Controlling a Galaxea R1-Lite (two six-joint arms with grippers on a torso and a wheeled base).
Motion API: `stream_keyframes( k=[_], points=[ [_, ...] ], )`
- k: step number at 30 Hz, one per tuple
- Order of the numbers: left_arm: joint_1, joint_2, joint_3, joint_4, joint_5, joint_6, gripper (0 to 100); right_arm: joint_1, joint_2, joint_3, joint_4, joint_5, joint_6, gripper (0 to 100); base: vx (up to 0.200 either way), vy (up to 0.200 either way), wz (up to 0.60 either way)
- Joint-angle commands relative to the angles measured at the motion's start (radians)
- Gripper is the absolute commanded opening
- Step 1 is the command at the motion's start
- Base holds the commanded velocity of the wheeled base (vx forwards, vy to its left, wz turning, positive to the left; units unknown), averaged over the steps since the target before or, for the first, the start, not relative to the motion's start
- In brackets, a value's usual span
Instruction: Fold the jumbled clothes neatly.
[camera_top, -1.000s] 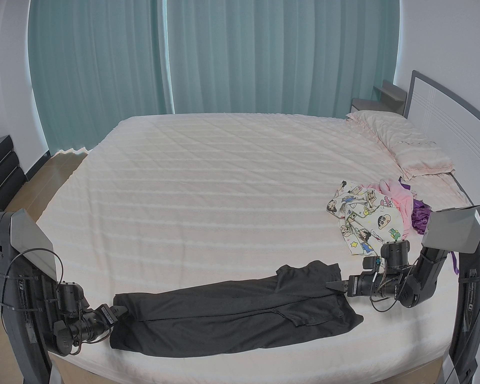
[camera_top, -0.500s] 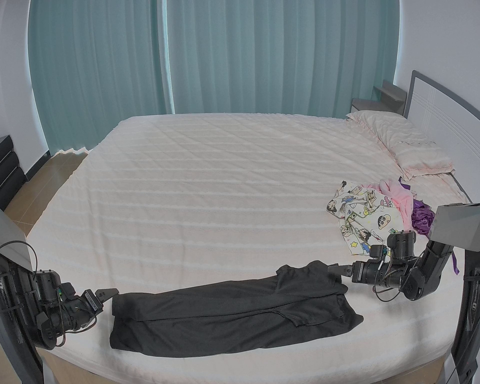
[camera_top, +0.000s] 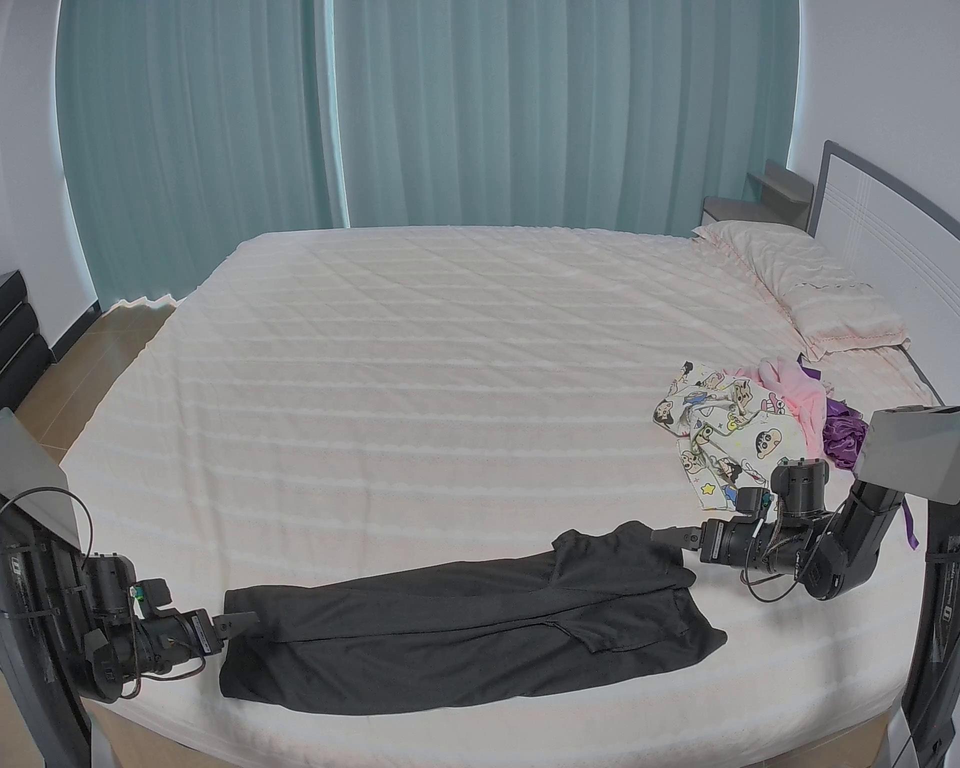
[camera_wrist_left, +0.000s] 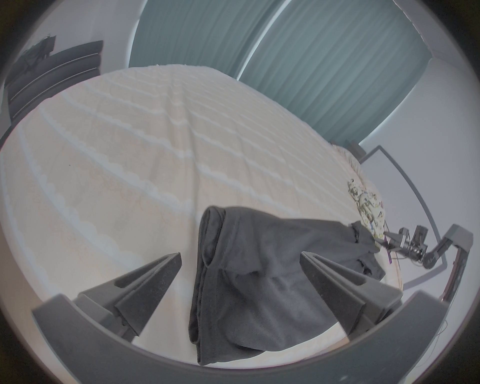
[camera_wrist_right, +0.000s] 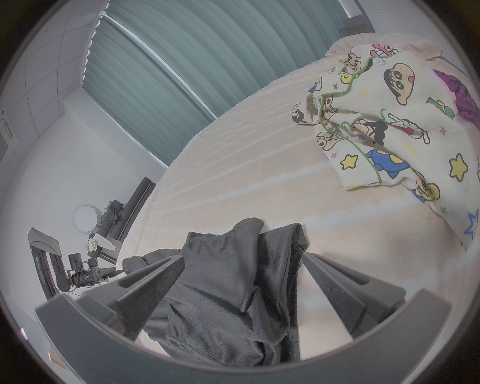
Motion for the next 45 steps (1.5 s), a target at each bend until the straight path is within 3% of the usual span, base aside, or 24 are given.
stream_keyframes(
  k=[1, 11, 29, 30, 45],
  points=[
    [-0.055, 0.111, -0.018, -0.021, 0.008, 0.024, 100, 0.008, 0.003, 0.003, -0.001, 0.001, -0.001, 100, 0.000, 0.000, 0.00],
    [-0.075, 0.155, -0.102, -0.014, 0.107, 0.022, 100, 0.010, 0.005, 0.003, -0.001, 0.001, -0.003, 100, 0.000, 0.000, 0.00],
    [-0.131, 0.175, -0.111, -0.023, 0.090, 0.022, 100, 0.019, 0.005, 0.009, -0.012, 0.001, -0.004, 100, 0.000, 0.000, 0.00],
    [-0.131, 0.175, -0.110, -0.024, 0.090, 0.022, 0, 0.019, 0.005, 0.011, -0.012, 0.001, -0.004, 100, 0.000, 0.000, 0.00],
    [-0.118, 0.137, -0.067, -0.060, 0.084, 0.022, 0, 0.022, 0.003, 0.011, -0.013, 0.001, -0.003, 100, 0.000, 0.000, 0.00]
  ],
)
